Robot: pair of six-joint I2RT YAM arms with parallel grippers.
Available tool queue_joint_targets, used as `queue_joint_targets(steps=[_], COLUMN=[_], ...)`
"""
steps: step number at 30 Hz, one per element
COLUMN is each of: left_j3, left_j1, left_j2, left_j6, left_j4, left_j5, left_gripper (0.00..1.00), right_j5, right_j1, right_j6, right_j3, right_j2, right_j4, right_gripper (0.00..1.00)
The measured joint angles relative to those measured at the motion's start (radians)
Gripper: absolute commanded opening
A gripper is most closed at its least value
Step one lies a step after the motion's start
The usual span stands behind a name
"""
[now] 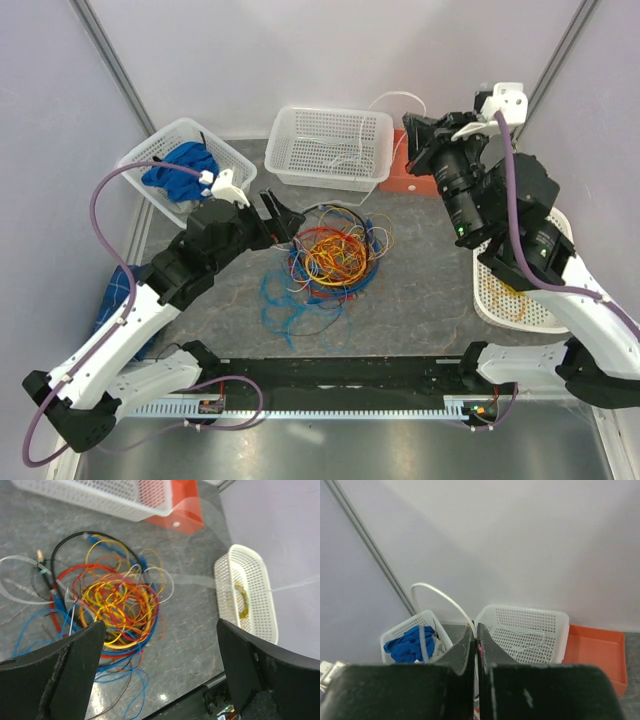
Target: Untangle the cables
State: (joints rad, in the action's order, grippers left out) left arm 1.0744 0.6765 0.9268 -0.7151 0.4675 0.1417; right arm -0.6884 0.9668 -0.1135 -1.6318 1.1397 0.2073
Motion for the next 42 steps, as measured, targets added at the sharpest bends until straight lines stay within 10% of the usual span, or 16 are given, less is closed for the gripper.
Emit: queue_joint_targets(steps=[15, 29, 42], left_j3=[-0.240, -0.481, -0.327], left_j1=[0.000, 0.014, 0.146], left_j2=[-0.039, -0.145, 0.227], left_j6=[-0.064, 0.016, 0.444], left_j4=[-0.027, -0.487, -0.958], left_j5=[0.039, -0.034, -0.084], left_gripper=[1.00, 1.00, 1.00], right_j5=[-0.029, -0.051, -0.008], right_j1=[0.000, 0.000, 0.000], right_j6=[0.049, 0.047, -0.048], right_j3=[-0.537, -0.486, -0.441], right_j2=[0.197, 0.180, 0.145], right_j4=[0.200, 0.200, 0.251], right_gripper=[0.00, 0.00, 0.00])
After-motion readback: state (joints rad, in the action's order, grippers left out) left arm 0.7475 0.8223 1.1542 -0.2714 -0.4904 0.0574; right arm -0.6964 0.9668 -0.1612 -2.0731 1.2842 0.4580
